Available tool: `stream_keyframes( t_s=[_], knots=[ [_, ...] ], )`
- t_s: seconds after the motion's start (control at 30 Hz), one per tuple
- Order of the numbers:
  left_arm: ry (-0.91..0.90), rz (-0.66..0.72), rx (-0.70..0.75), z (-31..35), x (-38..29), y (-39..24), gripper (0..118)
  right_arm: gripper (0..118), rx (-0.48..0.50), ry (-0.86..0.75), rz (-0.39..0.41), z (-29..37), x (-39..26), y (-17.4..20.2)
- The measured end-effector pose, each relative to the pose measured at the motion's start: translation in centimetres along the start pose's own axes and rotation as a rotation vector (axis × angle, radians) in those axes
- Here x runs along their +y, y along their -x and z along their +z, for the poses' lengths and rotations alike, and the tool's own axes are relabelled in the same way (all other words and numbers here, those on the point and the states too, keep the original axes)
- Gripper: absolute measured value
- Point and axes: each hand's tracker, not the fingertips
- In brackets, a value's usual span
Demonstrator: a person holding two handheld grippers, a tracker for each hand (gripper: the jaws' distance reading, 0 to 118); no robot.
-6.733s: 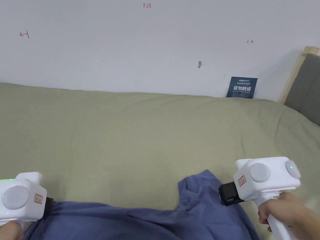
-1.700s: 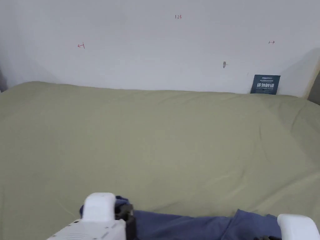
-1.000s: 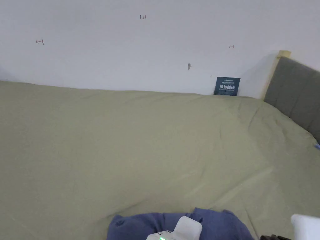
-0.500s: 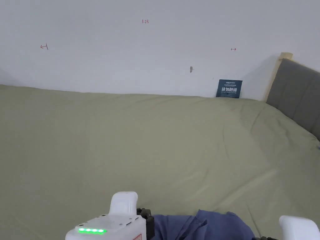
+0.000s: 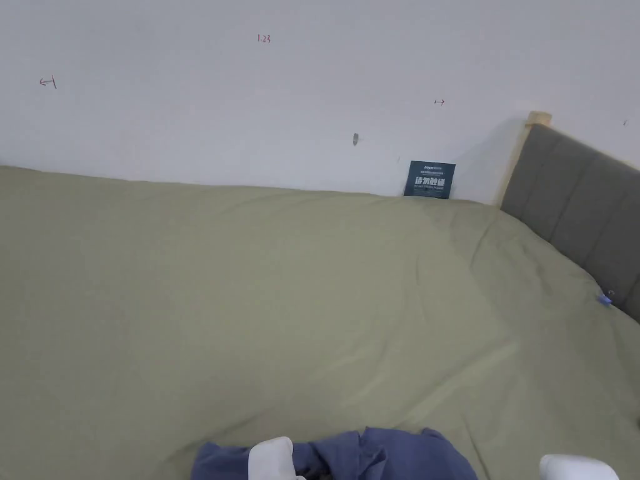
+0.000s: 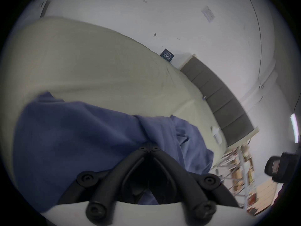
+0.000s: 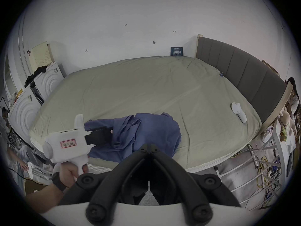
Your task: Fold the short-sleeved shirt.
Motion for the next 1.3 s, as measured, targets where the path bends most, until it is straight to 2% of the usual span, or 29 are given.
stream_keyframes(
  t_s=[0.13, 0.2, 0.3, 0.4, 0.5, 0.57, 0.7, 0.8, 0.87, 1.0, 1.1, 1.13, 1.17, 1.23, 1.27, 1.3],
  knots=[
    [0.034, 0.086, -0.113, -1.9, -1.5, -0.5, 0, 1, -0.007, 0.002, 0.005, 0.1, 0.2, 0.0],
    [0.05, 0.155, -0.116, -2.9, -2.1, -0.4, 0, 1, -0.005, 0.004, 0.007, 0.0, 0.3, 0.0],
    [0.057, 0.154, -0.109, -4.0, -2.3, -0.2, 0, 1, -0.002, 0.014, 0.013, -0.1, 0.3, 0.2],
    [0.018, 0.222, -0.165, -3.2, -1.9, -0.5, 0, 1, -0.001, 0.021, 0.024, -0.2, 0.2, 0.3],
    [0.104, 0.177, -0.101, -4.5, -1.9, 0.7, 0, 1, -0.001, 0.036, 0.014, -0.9, 0.2, 0.5],
    [0.13, 0.213, -0.173, -3.3, -1.1, 1.4, 0, 2, 0.002, 0.041, 0.02, -0.9, 0.2, 0.7],
    [0.069, 0.069, -0.006, 2.3, 1.5, 2.9, 0, 1, 0.014, 0.021, 0.032, -0.9, 0.5, 1.1],
    [0.038, 0.104, 0.059, 6.5, 3.6, 6.3, 0, 1, 0.028, 0.006, 0.038, -1.1, 0.8, 1.6],
    [0.028, 0.101, 0.17, 8.7, 4.7, 8.2, 0, 1, 0.041, -0.002, 0.04, -1.2, 1.0, 2.0],
    [-0.03, 0.162, 0.248, 12.9, 6.2, 10.8, 0, 1, 0.068, -0.02, 0.056, -1.0, 1.3, 3.1],
    [-0.071, 0.154, 0.222, 15.0, 6.5, 11.1, 0, 1, 0.082, -0.024, 0.074, -0.8, 1.4, 3.7],
    [-0.066, 0.156, 0.204, 15.4, 6.5, 11.1, 3, 1, 0.082, -0.022, 0.079, -0.8, 1.4, 3.9],
    [-0.057, 0.155, 0.188, 15.5, 6.4, 10.8, 15, 1, 0.082, -0.021, 0.086, -0.8, 1.4, 4.1],
    [0.006, 0.107, 0.184, 15.2, 6.0, 10.1, 71, 2, 0.086, -0.017, 0.097, -0.8, 1.4, 4.2],
    [0.04, 0.076, 0.186, 14.8, 5.7, 9.9, 91, 2, 0.086, -0.012, 0.099, -0.9, 1.4, 4.3],
    [0.079, 0.052, 0.195, 14.1, 5.2, 9.6, 100, 1, 0.085, -0.01, 0.101, -0.9, 1.4, 4.3]
  ],
)
